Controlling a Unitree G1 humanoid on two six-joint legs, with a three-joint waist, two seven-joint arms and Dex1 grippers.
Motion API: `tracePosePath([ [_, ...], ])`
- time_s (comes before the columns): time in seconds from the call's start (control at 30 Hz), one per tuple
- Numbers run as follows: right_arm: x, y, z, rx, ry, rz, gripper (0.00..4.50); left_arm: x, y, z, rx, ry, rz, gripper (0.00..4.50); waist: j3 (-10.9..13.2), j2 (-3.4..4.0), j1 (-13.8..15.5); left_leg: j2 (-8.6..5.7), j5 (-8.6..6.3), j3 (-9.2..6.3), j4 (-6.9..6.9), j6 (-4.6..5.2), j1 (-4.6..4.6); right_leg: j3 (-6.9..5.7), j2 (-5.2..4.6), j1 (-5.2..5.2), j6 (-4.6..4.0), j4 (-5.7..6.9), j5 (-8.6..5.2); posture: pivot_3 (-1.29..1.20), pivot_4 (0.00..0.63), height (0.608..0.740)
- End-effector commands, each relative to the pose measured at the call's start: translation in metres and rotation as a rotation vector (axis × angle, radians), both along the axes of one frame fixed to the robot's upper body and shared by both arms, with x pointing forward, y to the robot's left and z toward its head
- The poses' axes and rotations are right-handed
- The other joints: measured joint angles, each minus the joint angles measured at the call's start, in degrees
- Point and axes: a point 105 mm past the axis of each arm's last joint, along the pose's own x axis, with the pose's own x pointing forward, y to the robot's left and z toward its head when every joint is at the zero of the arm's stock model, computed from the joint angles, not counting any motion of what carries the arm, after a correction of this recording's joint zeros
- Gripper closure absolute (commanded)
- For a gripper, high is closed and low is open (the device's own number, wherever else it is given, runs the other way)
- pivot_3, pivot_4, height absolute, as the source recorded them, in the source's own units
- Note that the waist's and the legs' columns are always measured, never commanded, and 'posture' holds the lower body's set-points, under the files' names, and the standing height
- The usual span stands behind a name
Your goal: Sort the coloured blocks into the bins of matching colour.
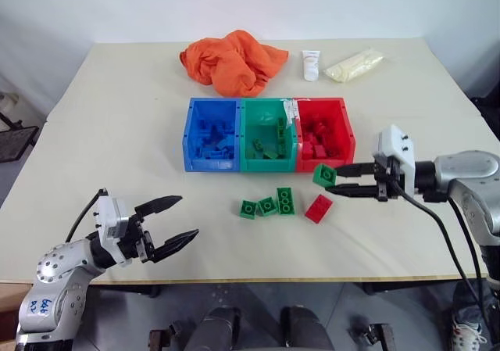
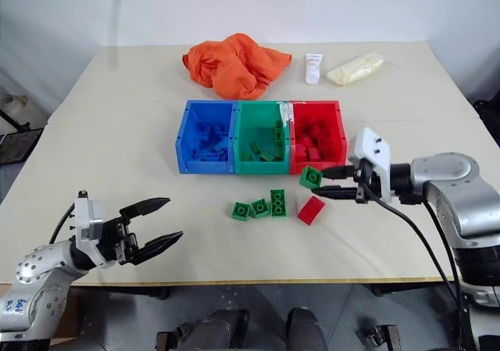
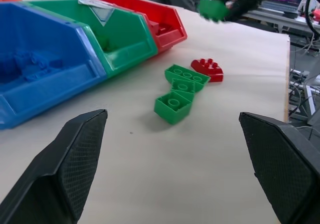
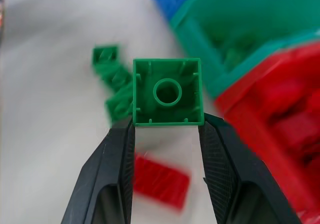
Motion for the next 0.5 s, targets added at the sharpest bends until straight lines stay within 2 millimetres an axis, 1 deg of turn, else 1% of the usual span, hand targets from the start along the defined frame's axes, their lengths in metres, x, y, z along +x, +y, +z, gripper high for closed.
tracePosePath([
  [0.03, 0.031, 0.030, 0.022, 0.053, -0.061, -0.012, 3.04, 0.005, -0.002, 0.008, 0.009, -0.062, -0.019, 0.00, 0.01, -0.01, -0.74, 0.02, 0.00, 0.05, 0.01, 0.00, 0.02, 0.00, 0.01, -0.01, 0.00, 0.02, 0.00, 0.00, 0.150, 0.740],
  [0.07, 0.040, 0.041, 0.028, 0.081, -0.081, -0.001, 3.04, 0.006, -0.003, 0.009, 0.013, -0.069, -0.028, 0.00, 0.02, -0.02, -1.28, 0.03, 0.01, 0.11, 0.00, -0.01, 0.02, -0.01, 0.03, -0.04, 0.00, 0.05, 0.00, 0.00, 0.150, 0.740],
  [0.17, 0.070, 0.068, 0.034, 0.101, -0.118, -0.007, 3.04, 0.010, 0.000, 0.009, 0.052, -0.083, -0.054, 0.00, 0.01, -0.02, -1.62, 0.13, 0.01, 0.10, -0.01, -0.10, 0.04, 0.00, 0.12, -0.12, -0.06, 0.23, 0.03, 0.00, 0.150, 0.740],
  [0.27, 0.093, 0.087, 0.038, 0.111, -0.148, -0.032, 3.04, 0.016, 0.003, 0.013, 0.062, -0.102, -0.051, 0.00, 0.01, -0.02, -1.79, 0.12, -0.01, 0.06, -0.07, -0.13, 0.03, -0.01, 0.11, -0.22, -0.06, 0.30, 0.03, 0.00, 0.150, 0.740],
  [0.33, 0.108, 0.097, 0.038, 0.109, -0.162, -0.077, 3.04, 0.020, 0.002, 0.016, 0.061, -0.116, -0.049, 0.00, 0.01, -0.02, -1.96, 0.09, -0.03, 0.03, -0.06, -0.12, 0.02, -0.03, 0.07, -0.29, -0.06, 0.44, 0.03, 0.00, 0.150, 0.740],
  [0.4, 0.119, 0.101, 0.033, 0.073, -0.176, -0.120, 2.32, 0.021, 0.001, 0.018, 0.061, -0.125, -0.052, 0.00, 0.01, -0.02, -2.30, 0.07, -0.03, -0.03, -0.05, -0.13, 0.00, -0.07, 0.06, -0.33, -0.07, 0.67, 0.04, 0.00, 0.150, 0.740],
  [0.5, 0.123, 0.104, 0.036, 0.067, -0.212, -0.113, 1.38, 0.023, 0.001, 0.020, 0.066, -0.134, -0.052, 0.00, 0.01, -0.02, -2.82, 0.01, -0.03, -0.15, -0.05, -0.13, 0.00, -0.11, 0.03, -0.33, -0.07, 0.81, 0.04, 0.00, 0.150, 0.740],
])
